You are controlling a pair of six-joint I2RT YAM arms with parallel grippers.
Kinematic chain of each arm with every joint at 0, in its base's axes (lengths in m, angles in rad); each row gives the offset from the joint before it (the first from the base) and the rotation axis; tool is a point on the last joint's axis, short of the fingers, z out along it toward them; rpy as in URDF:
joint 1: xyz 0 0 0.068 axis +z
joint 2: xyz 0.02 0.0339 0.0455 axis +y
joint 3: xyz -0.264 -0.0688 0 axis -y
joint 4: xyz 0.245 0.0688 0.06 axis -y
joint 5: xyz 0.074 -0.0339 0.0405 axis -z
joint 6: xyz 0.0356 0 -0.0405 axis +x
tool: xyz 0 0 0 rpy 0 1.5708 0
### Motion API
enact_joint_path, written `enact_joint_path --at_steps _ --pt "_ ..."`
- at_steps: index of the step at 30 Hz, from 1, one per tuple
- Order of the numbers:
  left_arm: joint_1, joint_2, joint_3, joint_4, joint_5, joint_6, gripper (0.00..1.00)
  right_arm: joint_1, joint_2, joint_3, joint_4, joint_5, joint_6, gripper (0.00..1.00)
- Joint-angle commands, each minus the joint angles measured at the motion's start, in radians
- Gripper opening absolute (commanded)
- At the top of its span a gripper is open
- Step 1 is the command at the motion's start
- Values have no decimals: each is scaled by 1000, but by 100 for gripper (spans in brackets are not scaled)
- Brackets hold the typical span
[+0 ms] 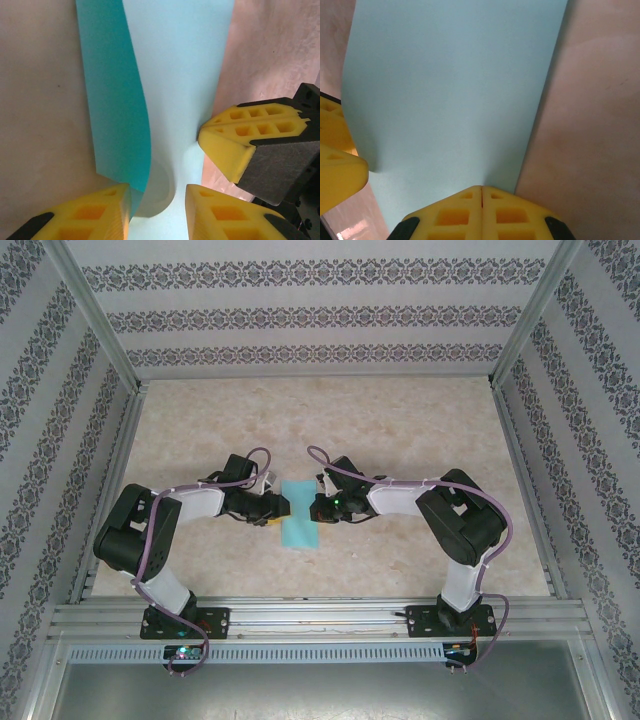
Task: Fold a paper plane with a square sheet of paper (fold left side to right side)
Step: Third fold the triangle at the center of the table.
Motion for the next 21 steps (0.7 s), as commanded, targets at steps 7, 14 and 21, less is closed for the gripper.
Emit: enact_joint_path --at_steps 7,14,21 --pt "-10 -9 7 -32 -27 22 33 -3 -6 -14 -88 51 -13 0" --pt "-9 -19 -5 45 27 0 38 -3 -1 -12 -89 47 -16 0" --pt "-9 -33 12 -22 3 43 41 -3 -2 -11 -91 47 -18 0"
